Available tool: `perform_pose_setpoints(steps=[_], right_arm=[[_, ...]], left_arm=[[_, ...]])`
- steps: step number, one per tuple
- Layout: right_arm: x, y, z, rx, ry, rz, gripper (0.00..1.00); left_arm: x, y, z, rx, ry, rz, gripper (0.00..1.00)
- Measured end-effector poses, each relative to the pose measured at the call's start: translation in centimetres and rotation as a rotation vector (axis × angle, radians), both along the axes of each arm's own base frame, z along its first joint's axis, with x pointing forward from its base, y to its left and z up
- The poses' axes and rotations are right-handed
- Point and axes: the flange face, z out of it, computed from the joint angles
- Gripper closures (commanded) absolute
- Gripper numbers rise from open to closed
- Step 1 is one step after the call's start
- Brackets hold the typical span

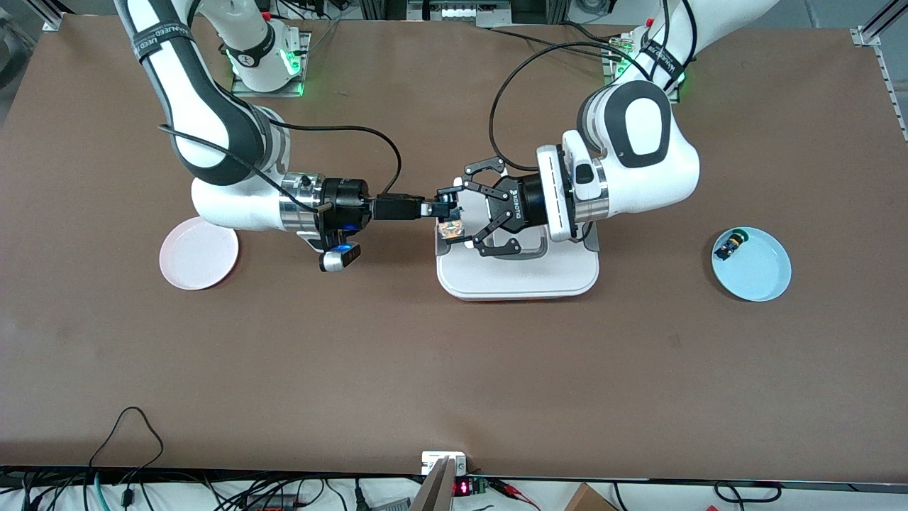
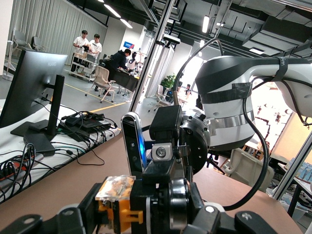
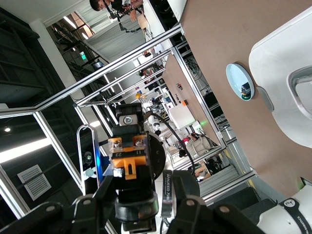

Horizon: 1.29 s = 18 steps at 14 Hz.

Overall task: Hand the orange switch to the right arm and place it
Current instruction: 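Grasp the orange switch with the right gripper from the left gripper, then open the left gripper and withdraw it while the right gripper pulls back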

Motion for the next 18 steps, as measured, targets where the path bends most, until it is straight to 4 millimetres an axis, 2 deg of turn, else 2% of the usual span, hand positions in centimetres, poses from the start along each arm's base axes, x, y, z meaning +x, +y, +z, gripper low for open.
perform_pose_setpoints(steps=[1,2,3,4,5,6,15,18], right_arm=[[0.1,-0.1,0.2,0.005,-0.001,-0.004,0.8],[0.2,-0.1,0.3,0.005,-0.009,-0.005,0.95],[0.2,-0.1,0.3,0.005,-0.012,-0.005,1.0],[0.2,-0.2,0.3,0.005,-0.013,-0.005,1.0],[0.2,-0.2,0.4,0.005,-0.014,-0.005,1.0],[0.2,-0.2,0.4,0.005,-0.015,-0.005,1.0],[0.3,-0.3,0.5,0.006,-0.015,-0.008,1.0],[1.1,-2.0,1.0,0.034,-0.019,0.0,1.0]], left_arm=[[0.0,0.0,-0.1,0.001,0.002,0.0,0.88],[-0.1,0.0,-0.1,0.001,0.002,-0.001,0.87],[-0.1,0.0,-0.1,0.001,0.002,-0.001,0.84],[-0.1,0.0,-0.1,0.001,0.002,-0.001,0.8],[0.0,0.0,0.0,0.0,0.001,-0.001,0.52],[0.0,0.0,0.0,0.0,0.0,-0.001,0.01],[0.0,-0.1,2.2,-0.021,0.03,0.01,0.0],[0.0,0.2,2.6,-0.027,0.043,0.011,0.0]])
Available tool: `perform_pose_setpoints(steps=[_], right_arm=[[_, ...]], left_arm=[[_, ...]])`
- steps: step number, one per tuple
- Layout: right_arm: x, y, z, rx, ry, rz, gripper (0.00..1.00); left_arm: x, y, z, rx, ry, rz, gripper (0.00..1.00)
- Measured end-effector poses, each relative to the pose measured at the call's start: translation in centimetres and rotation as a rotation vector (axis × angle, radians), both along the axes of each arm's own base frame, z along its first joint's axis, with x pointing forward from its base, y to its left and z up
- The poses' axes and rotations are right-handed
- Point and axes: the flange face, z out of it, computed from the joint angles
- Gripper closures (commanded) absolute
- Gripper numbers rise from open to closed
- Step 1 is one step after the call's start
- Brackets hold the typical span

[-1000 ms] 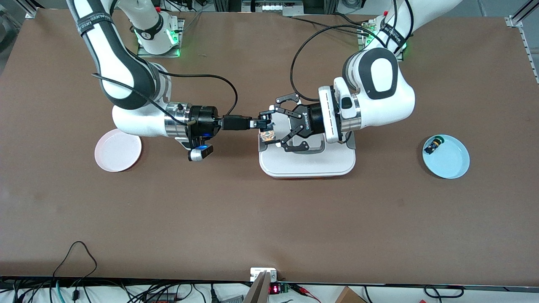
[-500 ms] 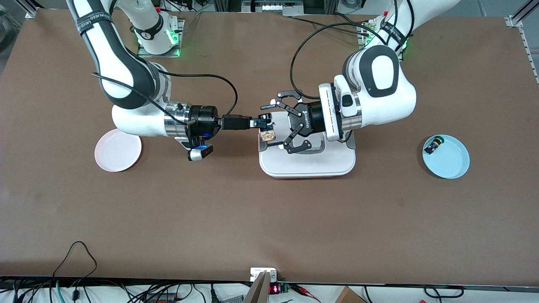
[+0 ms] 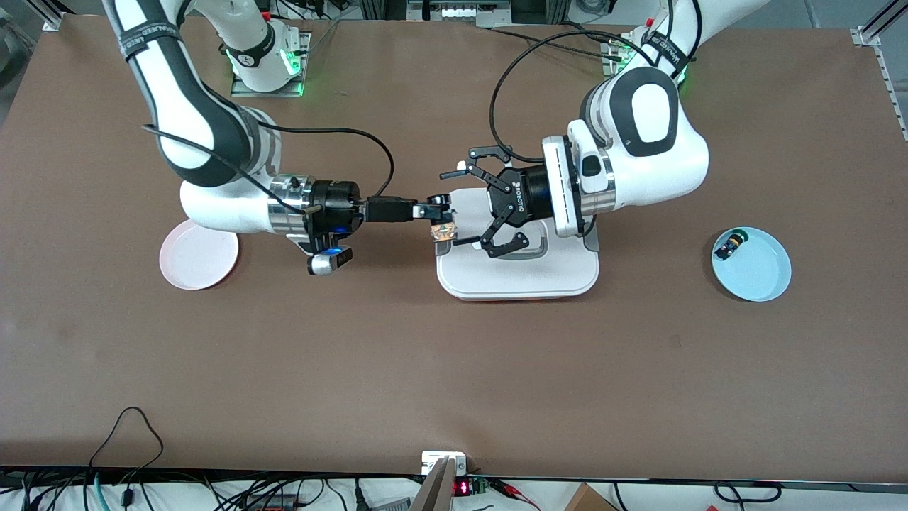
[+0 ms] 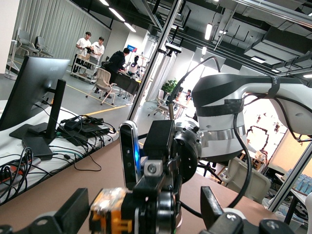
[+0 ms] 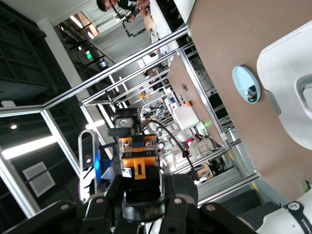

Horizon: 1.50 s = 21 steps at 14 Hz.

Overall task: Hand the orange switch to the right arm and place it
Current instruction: 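Open the left gripper and withdraw it while the right gripper pulls back, then lower the held switch onto the white plate with the right gripper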

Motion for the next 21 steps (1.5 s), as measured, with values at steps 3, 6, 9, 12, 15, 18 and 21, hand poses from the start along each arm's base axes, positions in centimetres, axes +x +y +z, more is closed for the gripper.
perform_pose_setpoints(steps=[3,6,9,12,15,18,21], right_arm=[[1.1,-3.5,0.4,0.007,-0.027,0.05,1.0],[2.0,-7.3,0.9,-0.031,-0.071,0.12,1.0],[2.2,-10.2,1.0,-0.135,-0.123,0.209,1.0],[2.5,-12.9,2.0,-0.29,-0.197,0.317,1.0],[2.8,-15.9,4.5,-0.48,-0.284,0.439,1.0],[2.8,-18.8,5.4,-0.723,-0.349,0.539,1.0],[2.2,-20.8,5.9,-0.947,-0.458,0.67,1.0]], left_arm=[[0.4,0.8,0.2,-0.022,0.012,-0.019,0.0],[1.4,3.0,0.6,0.03,0.047,-0.084,0.0],[2.8,7.1,1.8,0.122,0.135,-0.174,0.0],[2.8,8.6,2.5,0.236,0.243,-0.236,0.0],[1.6,9.4,2.2,0.45,0.369,-0.296,0.0],[0.4,11.3,2.0,0.734,0.531,-0.334,0.0],[0.0,14.2,3.2,0.989,0.67,-0.272,0.0]])
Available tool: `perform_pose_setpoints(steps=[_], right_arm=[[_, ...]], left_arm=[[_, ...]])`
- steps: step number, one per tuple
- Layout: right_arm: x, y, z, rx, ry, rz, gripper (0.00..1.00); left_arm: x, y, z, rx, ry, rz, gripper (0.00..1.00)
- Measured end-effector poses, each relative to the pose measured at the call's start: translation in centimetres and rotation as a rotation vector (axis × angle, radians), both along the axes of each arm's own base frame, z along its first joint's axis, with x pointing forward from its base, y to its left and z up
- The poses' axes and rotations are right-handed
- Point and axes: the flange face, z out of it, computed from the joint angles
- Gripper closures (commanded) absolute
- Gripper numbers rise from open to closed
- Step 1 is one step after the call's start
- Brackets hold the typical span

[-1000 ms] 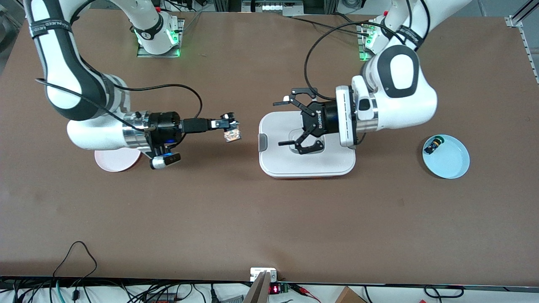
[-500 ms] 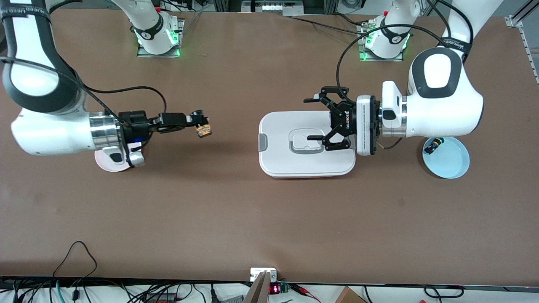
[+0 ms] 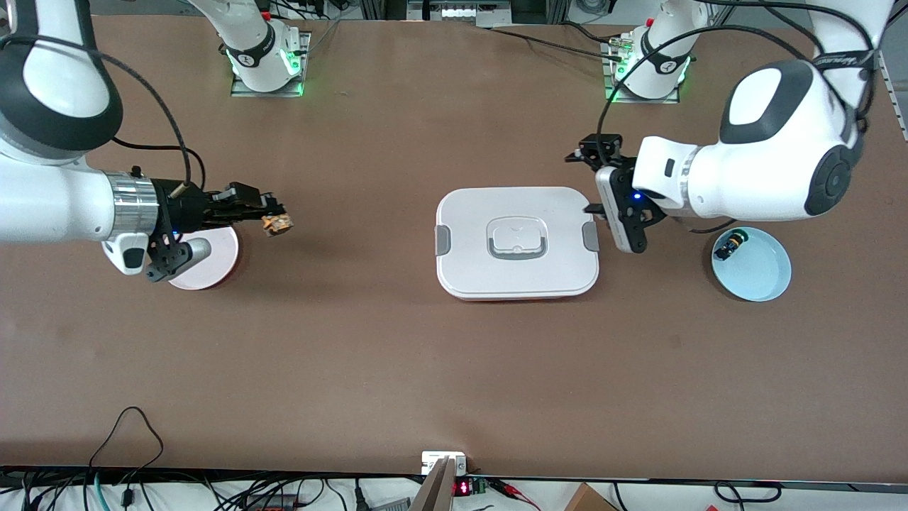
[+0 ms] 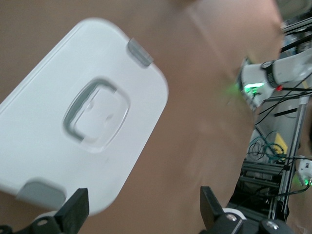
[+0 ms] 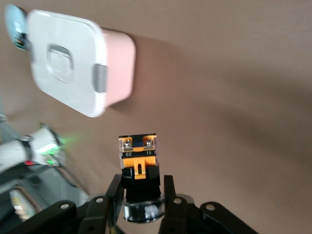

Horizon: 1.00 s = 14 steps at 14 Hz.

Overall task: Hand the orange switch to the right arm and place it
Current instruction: 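Lower the held switch onto the white plate with the right gripper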

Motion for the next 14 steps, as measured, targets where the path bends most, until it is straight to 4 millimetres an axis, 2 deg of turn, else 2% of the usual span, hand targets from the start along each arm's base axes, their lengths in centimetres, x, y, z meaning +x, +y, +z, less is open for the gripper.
perform_pose_setpoints(steps=[2,4,8,11,14], right_arm=[[-0.6,-1.3,0.3,-0.129,-0.04,0.041,1.0],[-1.3,-2.6,-0.7,-0.251,-0.076,0.055,1.0],[-3.5,-5.4,-5.4,-0.397,-0.114,0.054,1.0],[-5.6,-9.2,-9.6,-0.443,-0.11,0.012,1.0],[-7.0,-12.9,-13.6,-0.483,-0.145,-0.015,1.0]], left_arm=[[0.0,2.0,0.2,0.203,0.013,0.039,0.0],[0.1,4.2,1.3,0.386,0.014,0.08,0.0],[0.1,7.0,4.9,0.614,-0.002,0.212,0.0],[0.3,8.2,7.9,0.694,-0.068,0.267,0.0],[1.8,11.3,10.2,0.687,-0.168,0.411,0.0]])
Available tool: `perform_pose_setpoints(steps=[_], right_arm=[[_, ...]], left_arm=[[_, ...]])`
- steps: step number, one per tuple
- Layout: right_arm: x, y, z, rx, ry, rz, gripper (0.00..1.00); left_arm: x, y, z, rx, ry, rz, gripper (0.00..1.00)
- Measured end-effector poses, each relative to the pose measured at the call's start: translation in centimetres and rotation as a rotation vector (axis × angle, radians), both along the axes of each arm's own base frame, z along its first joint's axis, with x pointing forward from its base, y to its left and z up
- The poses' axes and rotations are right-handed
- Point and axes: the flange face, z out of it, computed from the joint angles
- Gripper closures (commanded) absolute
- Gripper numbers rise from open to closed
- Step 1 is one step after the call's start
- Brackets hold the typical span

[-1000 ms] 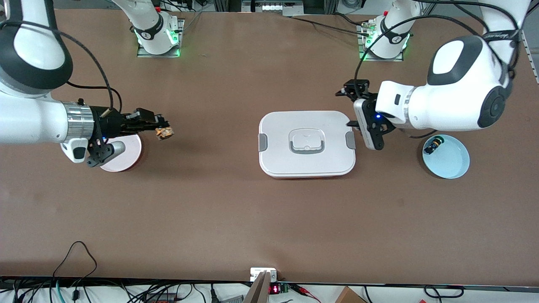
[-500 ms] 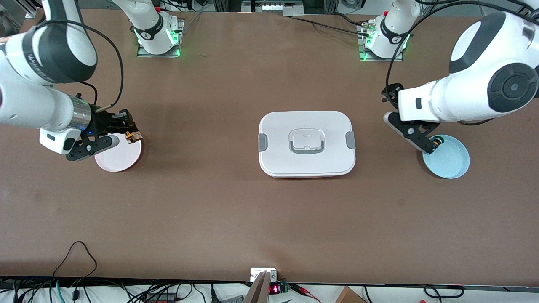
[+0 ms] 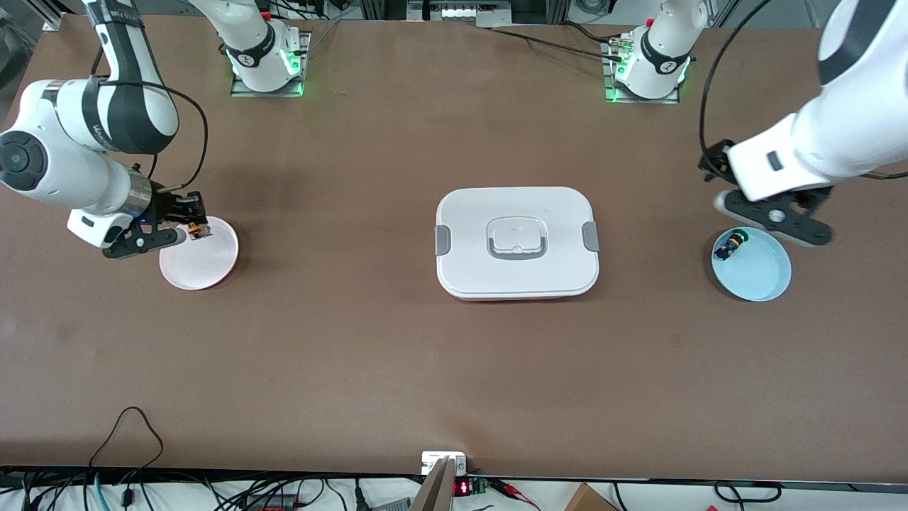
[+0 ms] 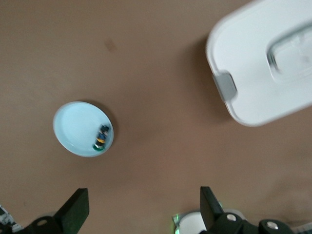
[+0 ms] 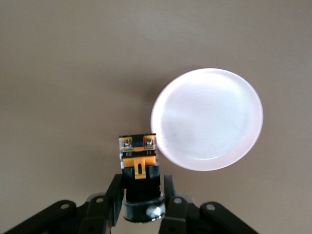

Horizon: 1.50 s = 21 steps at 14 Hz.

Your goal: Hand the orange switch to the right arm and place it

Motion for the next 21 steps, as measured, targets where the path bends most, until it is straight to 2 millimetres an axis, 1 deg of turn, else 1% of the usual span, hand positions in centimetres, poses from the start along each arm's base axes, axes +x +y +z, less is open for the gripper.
perform_pose_setpoints(steps=[1,3,4,5,7,9,10,11,12,13,14,15,16,17,18,19,21], right_arm=[[-0.4,-0.8,-1.5,-0.011,-0.021,-0.004,1.0],[-0.9,-2.3,-4.6,-0.029,-0.06,-0.006,1.0],[-1.0,-3.0,-6.1,-0.031,-0.07,-0.005,1.0],[-1.0,-3.7,-7.7,-0.031,-0.076,-0.005,1.0],[-0.8,-4.5,-10.6,-0.028,-0.095,-0.004,1.0],[-0.6,-4.6,-13.3,-0.025,-0.098,-0.003,1.0],[-0.7,-4.6,-14.2,-0.024,-0.091,-0.003,1.0],[-0.8,-4.6,-14.8,-0.023,-0.085,-0.003,0.97],[-0.8,-4.6,-15.1,-0.023,-0.086,-0.003,0.77],[-0.7,-4.6,-15.1,-0.023,-0.09,-0.003,0.15],[-0.6,-4.6,-15.0,-0.023,-0.093,-0.004,0.0],[-0.4,-4.6,-14.8,-0.024,-0.099,-0.005,0.0],[-0.1,-4.7,-14.1,-0.025,-0.107,-0.005,0.0],[0.4,-4.7,-12.8,-0.027,-0.106,-0.006,0.0],[0.8,-4.6,-10.8,-0.03,-0.095,-0.011,0.0],[1.3,-4.1,-8.1,-0.035,-0.087,-0.021,0.0],[2.0,-1.9,-1.5,-0.047,-0.105,-0.049,0.0]], left_arm=[[0.3,1.5,0.6,-0.022,-0.05,0.051,0.0],[-0.3,4.5,0.4,-0.036,-0.094,0.139,0.0],[-0.9,5.3,0.2,-0.03,-0.124,0.16,0.0],[-1.6,5.8,0.4,-0.023,-0.172,0.168,0.0],[-3.7,5.8,1.3,-0.022,-0.231,0.171,0.0],[-5.8,5.0,1.8,-0.023,-0.238,0.168,0.0],[-6.3,4.7,1.7,-0.022,-0.232,0.177,0.0],[-6.6,4.6,1.5,-0.021,-0.217,0.192,0.0],[-6.7,4.8,1.1,-0.021,-0.198,0.206,0.0],[-6.9,4.9,0.7,-0.02,-0.176,0.22,0.0],[-7.0,5.2,0.4,-0.017,-0.16,0.237,0.0],[-7.1,5.5,0.3,-0.015,-0.153,0.248,0.0],[-7.1,5.7,0.3,-0.015,-0.152,0.256,0.0],[-7.1,5.9,0.3,-0.015,-0.153,0.26,0.0],[-7.0,5.9,0.2,-0.015,-0.152,0.262,0.0],[-7.0,5.8,0.3,-0.015,-0.154,0.264,0.0],[-6.8,5.8,0.5,-0.016,-0.158,0.266,0.0]])
